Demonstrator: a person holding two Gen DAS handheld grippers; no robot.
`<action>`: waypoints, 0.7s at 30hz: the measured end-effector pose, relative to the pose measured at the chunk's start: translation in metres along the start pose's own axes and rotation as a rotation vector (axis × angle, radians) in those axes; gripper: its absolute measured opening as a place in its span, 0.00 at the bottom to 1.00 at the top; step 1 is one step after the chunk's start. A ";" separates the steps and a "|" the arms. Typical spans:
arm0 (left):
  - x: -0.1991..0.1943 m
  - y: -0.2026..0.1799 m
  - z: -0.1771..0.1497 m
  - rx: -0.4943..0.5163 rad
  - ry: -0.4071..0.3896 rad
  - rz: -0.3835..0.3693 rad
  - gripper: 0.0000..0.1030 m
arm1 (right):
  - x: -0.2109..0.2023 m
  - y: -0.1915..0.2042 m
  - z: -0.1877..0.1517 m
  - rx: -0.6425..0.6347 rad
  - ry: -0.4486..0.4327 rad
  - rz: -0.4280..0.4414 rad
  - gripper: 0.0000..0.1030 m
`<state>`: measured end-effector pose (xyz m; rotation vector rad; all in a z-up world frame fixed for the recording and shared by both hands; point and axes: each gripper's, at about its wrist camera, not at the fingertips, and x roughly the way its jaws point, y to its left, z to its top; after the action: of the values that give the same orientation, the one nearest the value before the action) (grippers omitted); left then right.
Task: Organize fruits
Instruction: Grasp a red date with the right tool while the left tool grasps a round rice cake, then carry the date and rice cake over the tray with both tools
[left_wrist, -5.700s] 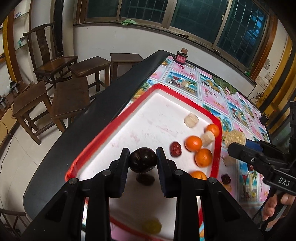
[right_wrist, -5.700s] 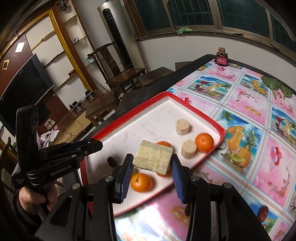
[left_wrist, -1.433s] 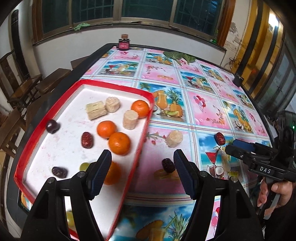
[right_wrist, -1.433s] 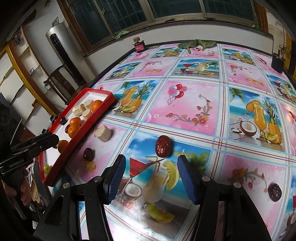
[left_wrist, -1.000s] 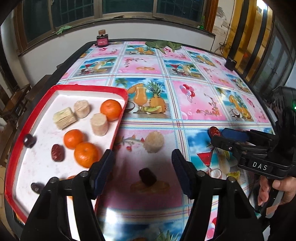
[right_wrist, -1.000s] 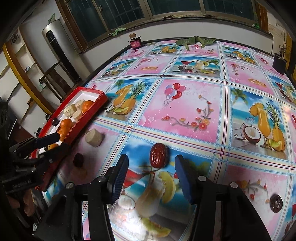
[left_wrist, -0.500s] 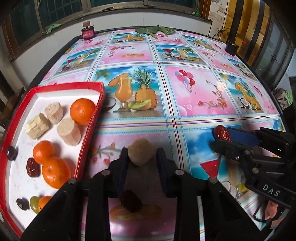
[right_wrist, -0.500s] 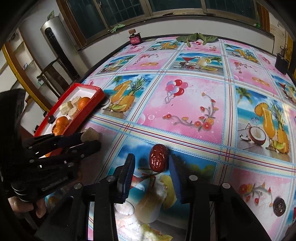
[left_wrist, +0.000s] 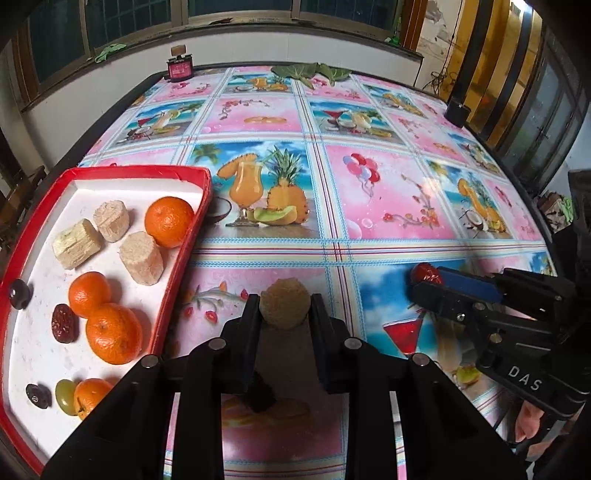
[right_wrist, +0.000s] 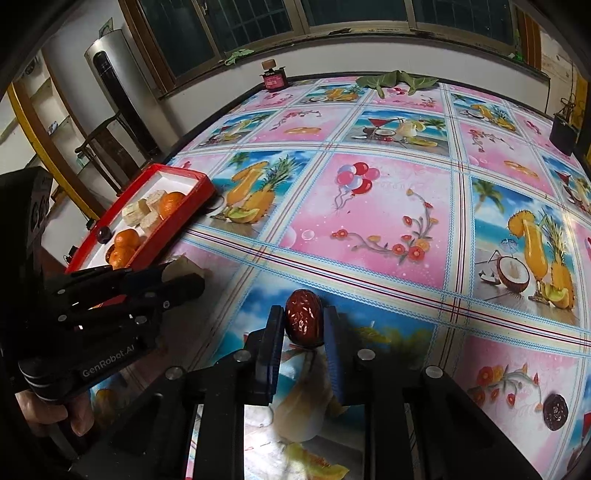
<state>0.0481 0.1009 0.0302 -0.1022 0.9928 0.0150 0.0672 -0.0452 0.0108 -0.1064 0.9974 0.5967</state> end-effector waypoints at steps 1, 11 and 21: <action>-0.002 0.000 0.000 0.000 -0.005 -0.002 0.23 | -0.001 0.001 0.000 -0.002 -0.002 0.002 0.21; -0.035 0.008 -0.003 -0.013 -0.067 -0.015 0.23 | -0.015 0.014 0.003 -0.016 -0.032 0.022 0.21; -0.072 0.030 -0.011 -0.042 -0.128 -0.005 0.23 | -0.028 0.036 0.010 -0.050 -0.062 0.063 0.21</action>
<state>-0.0019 0.1320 0.0821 -0.1400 0.8646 0.0376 0.0446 -0.0237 0.0455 -0.1005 0.9284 0.6791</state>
